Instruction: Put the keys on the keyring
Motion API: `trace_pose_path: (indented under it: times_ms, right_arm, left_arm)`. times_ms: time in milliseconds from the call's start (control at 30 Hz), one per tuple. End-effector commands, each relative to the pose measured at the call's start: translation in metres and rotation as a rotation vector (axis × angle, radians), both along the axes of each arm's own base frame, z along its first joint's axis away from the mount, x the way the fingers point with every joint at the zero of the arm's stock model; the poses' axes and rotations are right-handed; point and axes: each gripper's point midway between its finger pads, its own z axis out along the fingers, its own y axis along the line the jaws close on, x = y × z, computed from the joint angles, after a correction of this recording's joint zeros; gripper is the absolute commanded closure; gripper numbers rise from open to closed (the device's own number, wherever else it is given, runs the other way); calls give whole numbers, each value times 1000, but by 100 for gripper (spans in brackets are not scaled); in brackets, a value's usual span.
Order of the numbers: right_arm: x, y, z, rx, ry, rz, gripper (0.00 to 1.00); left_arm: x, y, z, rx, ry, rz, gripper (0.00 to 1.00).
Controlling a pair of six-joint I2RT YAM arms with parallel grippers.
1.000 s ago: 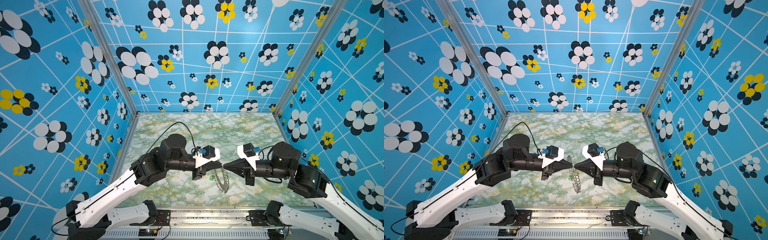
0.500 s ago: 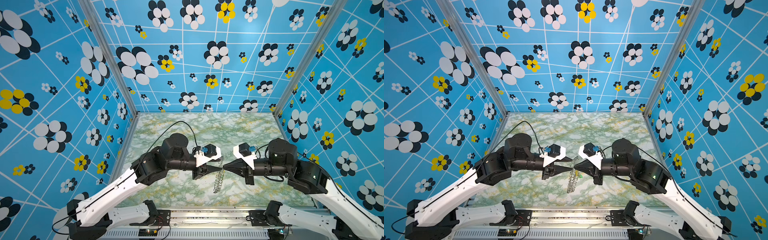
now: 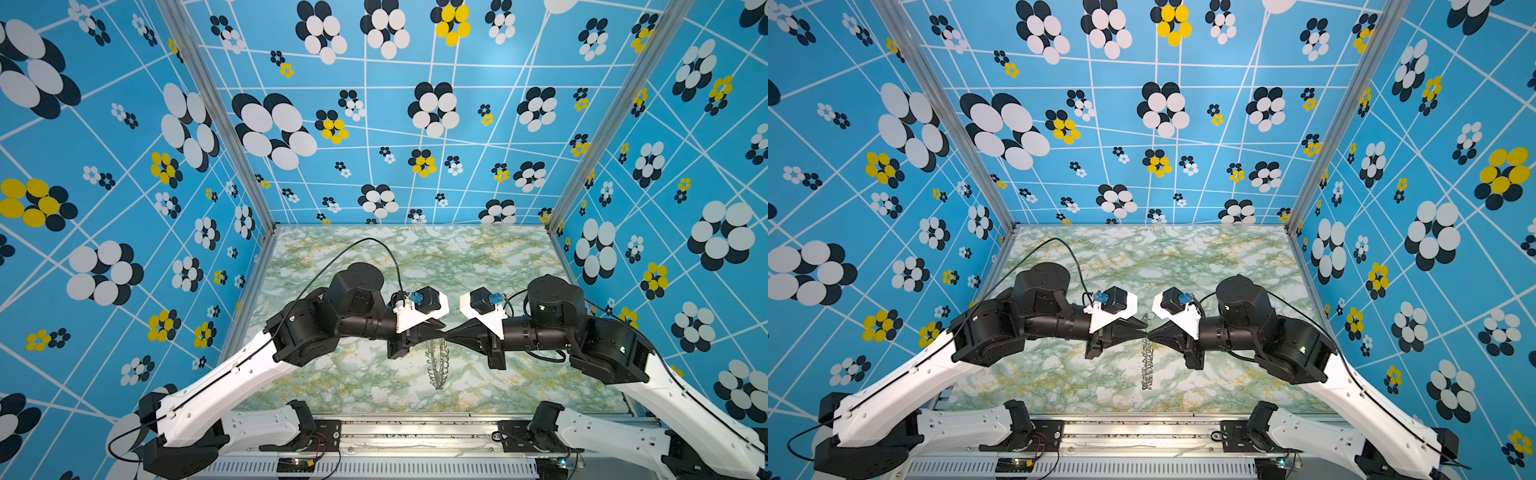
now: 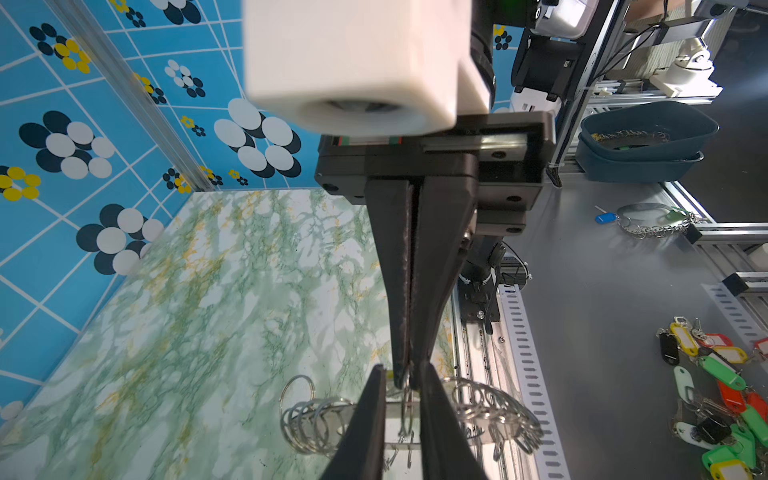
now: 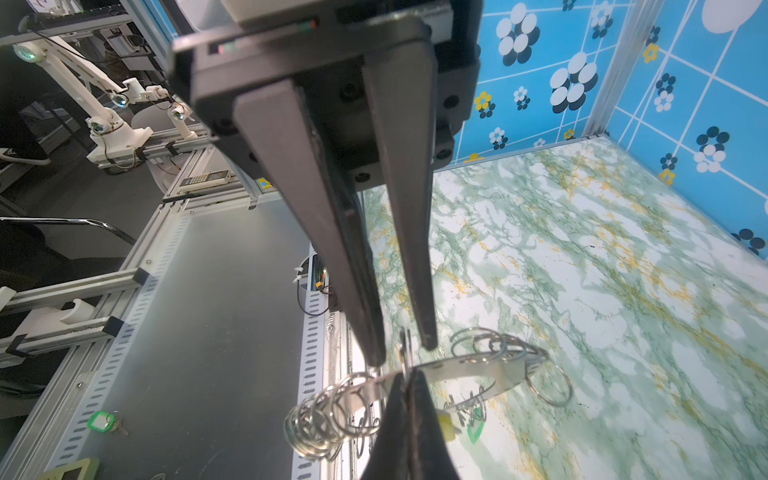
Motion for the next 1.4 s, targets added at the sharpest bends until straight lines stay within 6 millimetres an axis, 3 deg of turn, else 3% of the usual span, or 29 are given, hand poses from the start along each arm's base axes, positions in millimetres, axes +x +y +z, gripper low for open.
trace_pose_path:
  times_ms: [0,133,400,733,767,900,1000,1367]
  right_arm:
    - [-2,-4,21,46,-47,-1,100]
    - [-2,-4,21,48,-45,-1,100]
    - [-3,-3,19,48,-41,4,100]
    - [-2,-5,22,60,-47,-8,100]
    - [-1,-5,21,56,-47,-13,98]
    - [1,-11,12,24,-52,-43,70]
    - [2,-16,9,9,-60,-61,61]
    - [1,-13,21,49,-90,-43,64]
  left_arm:
    - [-4,-1,4,7,4,-15,82]
    - [-3,-2,2,20,7,-13,84]
    - [-3,-3,4,15,2,-13,100]
    - [-3,-4,2,17,2,-16,100]
    - [-2,-4,2,14,-4,-13,100]
    - [-2,0,11,-26,-43,0,100]
    - [-4,2,19,-63,-64,-6,100]
    - [-12,3,34,-140,-62,-43,100]
